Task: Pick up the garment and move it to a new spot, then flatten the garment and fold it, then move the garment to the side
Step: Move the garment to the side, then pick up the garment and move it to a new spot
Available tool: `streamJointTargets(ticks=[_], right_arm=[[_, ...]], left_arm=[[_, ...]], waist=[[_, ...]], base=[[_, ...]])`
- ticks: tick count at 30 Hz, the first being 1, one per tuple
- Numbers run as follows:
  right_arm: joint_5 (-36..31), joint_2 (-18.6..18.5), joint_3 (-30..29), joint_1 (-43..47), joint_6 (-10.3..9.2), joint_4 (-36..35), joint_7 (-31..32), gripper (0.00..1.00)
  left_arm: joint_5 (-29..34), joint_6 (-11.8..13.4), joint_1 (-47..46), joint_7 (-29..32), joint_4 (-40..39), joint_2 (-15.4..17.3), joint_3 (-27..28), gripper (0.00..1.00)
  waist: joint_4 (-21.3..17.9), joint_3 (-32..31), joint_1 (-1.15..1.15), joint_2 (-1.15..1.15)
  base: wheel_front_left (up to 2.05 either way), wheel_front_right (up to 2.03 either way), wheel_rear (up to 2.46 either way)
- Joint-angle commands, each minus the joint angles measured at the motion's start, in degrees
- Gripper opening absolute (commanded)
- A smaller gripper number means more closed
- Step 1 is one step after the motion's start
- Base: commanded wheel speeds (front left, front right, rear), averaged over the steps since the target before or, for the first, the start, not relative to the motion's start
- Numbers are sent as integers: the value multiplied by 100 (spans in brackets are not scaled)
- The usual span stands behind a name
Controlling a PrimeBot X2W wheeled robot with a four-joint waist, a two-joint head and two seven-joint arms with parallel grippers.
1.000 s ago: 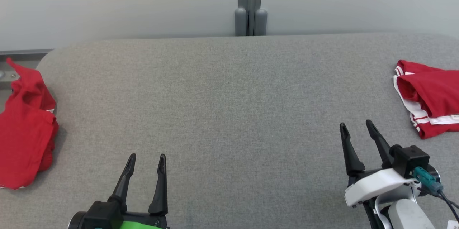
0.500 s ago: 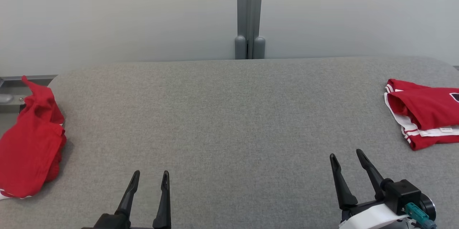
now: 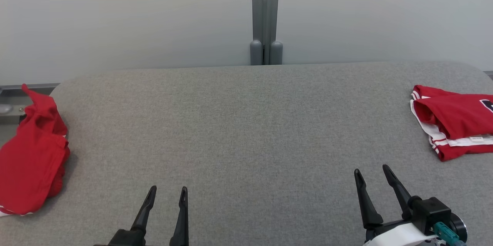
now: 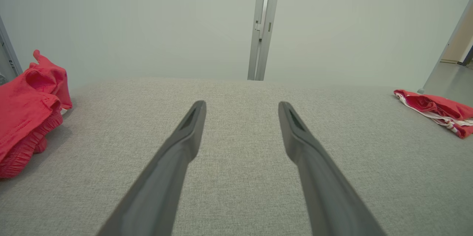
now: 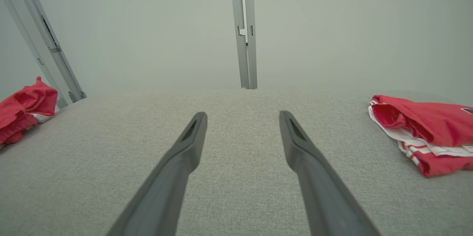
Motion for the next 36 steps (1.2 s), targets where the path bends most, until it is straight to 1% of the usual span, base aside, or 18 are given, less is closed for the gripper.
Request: streamJointTargets(ticks=[1,21,28,32,36], right_arm=[[-30,2,5,65,-6,-22,-13,100],[-101,10,78,84,-5,-36,-14,100],[-54,10,148,117,-5,-45,-14,100],[72,11,282,104,-5,-64,-14,100],[123,4,411,139,-5,-71,-14,100]], left_arm=[[5,-7,-83,0,17,4,-3,100],[-108,66,-29,0,9,5,45,100],[-123,90,-26,0,3,4,25,100],[-136,63,-42,0,40,4,19,100],[-60,23,-25,0,58,5,75,100]], waist=[[-10,1,1,0],[-58,-12,1,0],[-17,1,1,0],[95,40,1,0],[363,71,1,0]], base=[[0,0,0],[0,0,0],[0,0,0],[0,0,0],[0,0,0]])
